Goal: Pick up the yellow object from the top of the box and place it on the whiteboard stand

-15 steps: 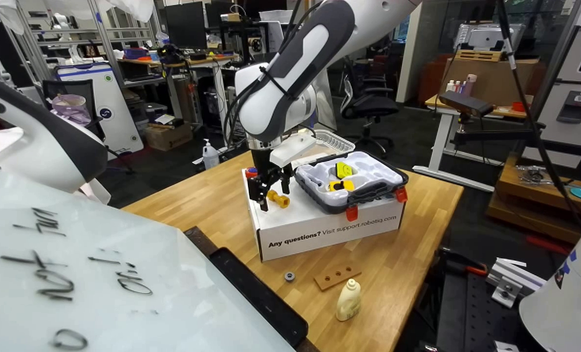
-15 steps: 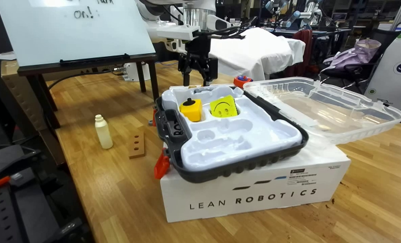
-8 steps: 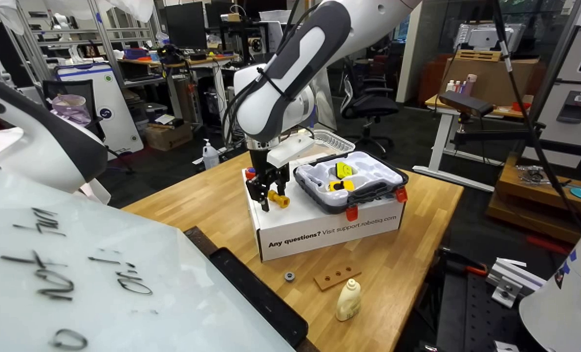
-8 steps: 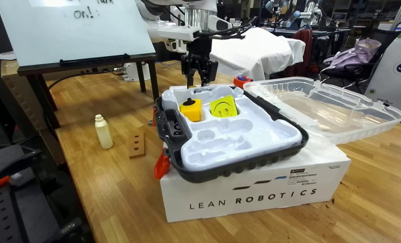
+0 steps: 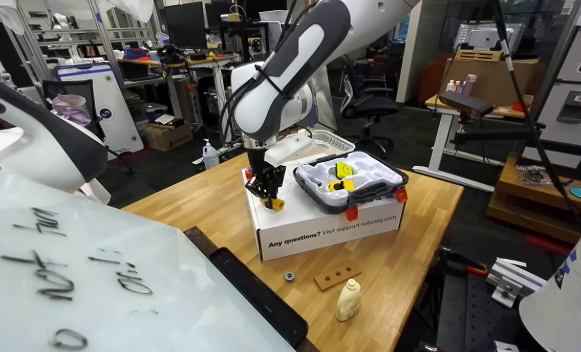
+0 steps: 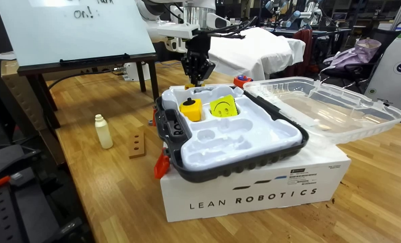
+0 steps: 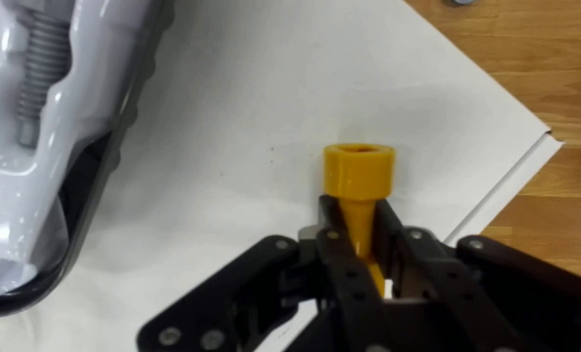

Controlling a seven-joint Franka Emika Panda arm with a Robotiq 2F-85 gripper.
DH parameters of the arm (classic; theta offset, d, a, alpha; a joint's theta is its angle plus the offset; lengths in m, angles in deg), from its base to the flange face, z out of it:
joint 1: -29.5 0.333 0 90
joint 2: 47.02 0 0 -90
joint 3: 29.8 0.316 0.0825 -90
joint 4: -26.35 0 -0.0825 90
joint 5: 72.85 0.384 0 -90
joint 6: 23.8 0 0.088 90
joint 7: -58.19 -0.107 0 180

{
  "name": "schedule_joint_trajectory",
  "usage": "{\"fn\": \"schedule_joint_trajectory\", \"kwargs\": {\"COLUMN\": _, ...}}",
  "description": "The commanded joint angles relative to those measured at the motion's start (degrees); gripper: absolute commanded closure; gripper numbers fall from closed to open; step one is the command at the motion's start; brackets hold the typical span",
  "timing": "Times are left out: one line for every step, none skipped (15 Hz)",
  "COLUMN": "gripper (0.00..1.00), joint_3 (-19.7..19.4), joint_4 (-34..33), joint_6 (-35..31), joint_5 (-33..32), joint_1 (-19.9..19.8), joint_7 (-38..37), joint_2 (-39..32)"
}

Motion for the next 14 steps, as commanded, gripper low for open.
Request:
{"fn": "schedule_joint_trajectory", "kwargs": {"gripper": 0.95, "joint_3": -0.4, "joint_4": 1.5, "joint_6": 0.2, "joint_5": -1.0, "joint_1": 0.3, "joint_7": -0.6, "joint_2": 1.9}}
{"fn": "schedule_joint_trajectory", "kwargs": {"gripper": 0.95, "joint_3": -0.5, "joint_4": 2.1, "joint_6": 0.0, "joint_5": -1.3, "joint_1": 0.4, "joint_7": -0.6, "joint_2": 2.5}}
{"fn": "schedule_joint_trajectory", "kwargs": {"gripper": 0.95, "joint_3": -0.5, "joint_4": 2.7, "joint_6": -0.2, "joint_5": -1.6, "joint_1": 0.5, "joint_7": -0.6, "joint_2": 3.3}}
{"fn": "schedule_joint_trajectory", "kwargs": {"gripper": 0.95, "joint_3": -0.5, "joint_4": 3.4, "joint_6": -0.4, "joint_5": -1.9, "joint_1": 0.6, "joint_7": -0.5, "joint_2": 4.2}}
{"fn": "schedule_joint_trajectory", "kwargs": {"gripper": 0.95, "joint_3": -0.4, "joint_4": 4.5, "joint_6": -0.6, "joint_5": -2.4, "joint_1": 0.8, "joint_7": -0.3, "joint_2": 5.7}}
{"fn": "schedule_joint_trajectory", "kwargs": {"gripper": 0.95, "joint_3": -0.2, "joint_4": 5.6, "joint_6": -0.8, "joint_5": -2.9, "joint_1": 0.9, "joint_7": 0.2, "joint_2": 7.1}}
{"fn": "schedule_joint_trajectory", "kwargs": {"gripper": 0.95, "joint_3": 0.0, "joint_4": 6.8, "joint_6": -0.9, "joint_5": -3.4, "joint_1": 1.1, "joint_7": 0.8, "joint_2": 8.6}}
{"fn": "schedule_joint_trajectory", "kwargs": {"gripper": 0.95, "joint_3": 0.2, "joint_4": 8.2, "joint_6": -1.0, "joint_5": -4.5, "joint_1": 1.6, "joint_7": 1.4, "joint_2": 10.5}}
{"fn": "schedule_joint_trajectory", "kwargs": {"gripper": 0.95, "joint_3": 0.6, "joint_4": 9.6, "joint_6": -1.1, "joint_5": -5.0, "joint_1": 1.9, "joint_7": 1.9, "joint_2": 12.4}}
{"fn": "schedule_joint_trajectory", "kwargs": {"gripper": 0.95, "joint_3": 1.0, "joint_4": 10.8, "joint_6": -1.0, "joint_5": -5.5, "joint_1": 2.4, "joint_7": 2.0, "joint_2": 14.2}}
{"fn": "schedule_joint_trajectory", "kwargs": {"gripper": 0.95, "joint_3": 1.3, "joint_4": 11.9, "joint_6": -0.9, "joint_5": -5.9, "joint_1": 2.9, "joint_7": 1.6, "joint_2": 15.9}}
{"fn": "schedule_joint_trajectory", "kwargs": {"gripper": 0.95, "joint_3": 1.8, "joint_4": 12.8, "joint_6": -0.6, "joint_5": -5.9, "joint_1": 3.4, "joint_7": 0.9, "joint_2": 17.4}}
{"fn": "schedule_joint_trajectory", "kwargs": {"gripper": 0.95, "joint_3": 2.1, "joint_4": 13.5, "joint_6": -0.2, "joint_5": -5.9, "joint_1": 4.0, "joint_7": 0.0, "joint_2": 18.5}}
{"fn": "schedule_joint_trajectory", "kwargs": {"gripper": 0.95, "joint_3": 2.5, "joint_4": 14.2, "joint_6": 0.2, "joint_5": -5.6, "joint_1": 4.3, "joint_7": -0.8, "joint_2": 19.7}}
